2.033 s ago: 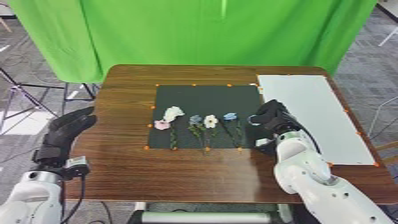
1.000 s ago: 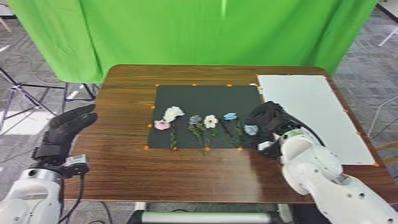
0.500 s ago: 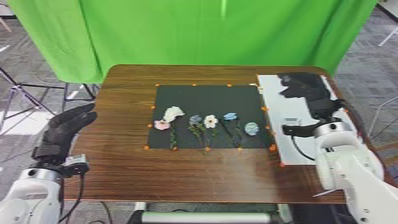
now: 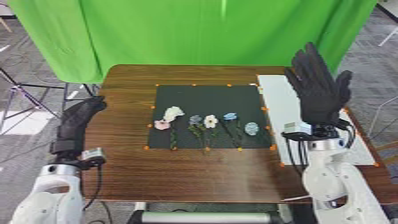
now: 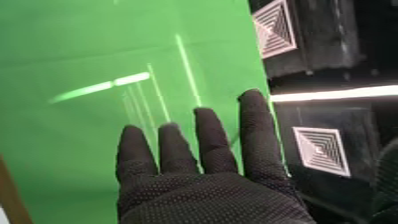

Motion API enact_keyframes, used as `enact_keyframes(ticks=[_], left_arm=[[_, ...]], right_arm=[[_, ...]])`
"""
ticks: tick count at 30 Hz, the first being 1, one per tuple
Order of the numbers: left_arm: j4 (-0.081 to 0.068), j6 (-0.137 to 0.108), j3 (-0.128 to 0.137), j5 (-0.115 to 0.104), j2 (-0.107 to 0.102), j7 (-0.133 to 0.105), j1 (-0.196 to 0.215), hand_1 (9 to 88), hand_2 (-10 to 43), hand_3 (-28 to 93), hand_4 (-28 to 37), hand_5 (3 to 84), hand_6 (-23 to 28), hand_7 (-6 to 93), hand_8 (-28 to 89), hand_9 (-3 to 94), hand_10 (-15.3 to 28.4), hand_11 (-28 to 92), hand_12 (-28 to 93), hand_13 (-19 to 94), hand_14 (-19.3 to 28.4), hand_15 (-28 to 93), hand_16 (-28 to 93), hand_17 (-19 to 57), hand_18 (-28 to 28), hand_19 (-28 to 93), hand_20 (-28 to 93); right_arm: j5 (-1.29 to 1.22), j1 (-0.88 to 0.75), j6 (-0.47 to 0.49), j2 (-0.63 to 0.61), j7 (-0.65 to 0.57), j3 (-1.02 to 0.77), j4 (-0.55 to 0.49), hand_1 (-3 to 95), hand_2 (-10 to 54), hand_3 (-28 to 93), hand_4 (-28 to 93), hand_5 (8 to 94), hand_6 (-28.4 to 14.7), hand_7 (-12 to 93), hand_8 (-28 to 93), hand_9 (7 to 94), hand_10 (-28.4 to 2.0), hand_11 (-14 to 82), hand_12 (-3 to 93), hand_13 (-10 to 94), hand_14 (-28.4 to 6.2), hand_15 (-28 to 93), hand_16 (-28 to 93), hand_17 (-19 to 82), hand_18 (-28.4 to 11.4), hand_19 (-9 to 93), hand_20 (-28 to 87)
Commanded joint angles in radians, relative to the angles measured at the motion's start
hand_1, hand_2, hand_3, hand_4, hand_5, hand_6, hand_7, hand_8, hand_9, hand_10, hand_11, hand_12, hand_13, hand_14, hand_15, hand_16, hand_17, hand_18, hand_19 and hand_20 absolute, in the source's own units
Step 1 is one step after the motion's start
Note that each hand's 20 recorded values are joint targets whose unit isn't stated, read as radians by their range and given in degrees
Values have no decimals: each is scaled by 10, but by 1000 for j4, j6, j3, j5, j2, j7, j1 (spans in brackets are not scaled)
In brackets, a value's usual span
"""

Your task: Arrange flowers

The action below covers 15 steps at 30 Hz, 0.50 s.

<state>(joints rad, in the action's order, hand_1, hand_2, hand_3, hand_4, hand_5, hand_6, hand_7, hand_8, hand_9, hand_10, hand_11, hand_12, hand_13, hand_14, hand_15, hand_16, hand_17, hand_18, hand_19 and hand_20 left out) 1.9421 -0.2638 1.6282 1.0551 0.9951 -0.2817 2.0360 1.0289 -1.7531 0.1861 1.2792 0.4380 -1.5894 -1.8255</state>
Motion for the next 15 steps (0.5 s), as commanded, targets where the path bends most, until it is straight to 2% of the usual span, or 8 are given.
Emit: enact_keyframes(ticks=[1,3,5,7,8,10,12,15], left_arm=[[2,43,-43,31,58,-31,-84,202,15,625,-281,452,31,128,-82,443,135,178,68,263,122,61,-31,40,70,20,124],[6,44,-33,22,56,-26,-72,195,11,615,-282,448,34,118,-81,436,136,170,67,252,118,57,-32,33,66,11,122],[8,37,-20,22,53,-23,-63,194,9,613,-282,446,35,114,-78,436,136,168,67,250,118,56,-31,31,65,9,121],[12,36,-8,15,52,-26,-58,191,9,615,-282,445,36,112,-75,435,137,167,69,250,118,56,-31,30,65,9,121],[11,35,-4,19,53,-28,-60,191,9,616,-282,445,36,112,-75,434,137,166,69,249,118,56,-30,30,65,8,121],[12,33,-4,20,52,-36,-71,190,9,618,-283,444,36,111,-74,434,137,165,70,250,118,55,-30,30,65,8,121],[7,34,-9,16,52,-42,-80,192,8,621,-283,444,36,112,-73,434,137,165,71,250,118,55,-30,30,65,8,121],[0,46,-14,18,60,-27,-76,194,8,624,-283,445,35,114,-73,434,137,165,71,252,119,56,-29,30,66,8,121]], right_arm=[[126,-35,11,82,-53,-41,-48,-26,105,449,-217,354,34,18,-64,127,-69,-83,112,14,-128,-257,380,-66,-115,-25,201],[97,-41,58,102,-59,-54,-45,-26,100,435,-213,319,37,9,-60,130,-70,-93,128,35,-141,-262,394,-49,-136,-14,190],[73,-25,110,113,-66,-56,-27,-26,93,449,-218,276,30,6,-57,175,-81,-57,104,88,-157,-179,317,-8,-155,-5,186],[59,-25,130,117,-59,-48,-22,-26,86,479,-221,242,26,5,-56,305,-107,11,93,218,-169,-15,197,61,-187,18,196],[72,-26,132,117,-54,-48,-23,-26,83,498,-219,252,22,10,-58,344,-116,26,94,253,-169,24,171,80,-192,24,201],[107,-25,133,113,-43,-50,-30,-26,79,536,-218,335,16,27,-63,386,-127,39,97,277,-159,56,143,100,-190,24,210],[131,-18,121,105,-26,-44,-28,-26,75,569,-212,402,9,42,-66,406,-131,43,98,287,-151,64,129,118,-172,15,215],[116,-22,103,114,-20,-32,-26,-25,73,603,-203,424,6,49,-69,412,-138,44,97,283,-136,67,118,122,-145,7,219]])
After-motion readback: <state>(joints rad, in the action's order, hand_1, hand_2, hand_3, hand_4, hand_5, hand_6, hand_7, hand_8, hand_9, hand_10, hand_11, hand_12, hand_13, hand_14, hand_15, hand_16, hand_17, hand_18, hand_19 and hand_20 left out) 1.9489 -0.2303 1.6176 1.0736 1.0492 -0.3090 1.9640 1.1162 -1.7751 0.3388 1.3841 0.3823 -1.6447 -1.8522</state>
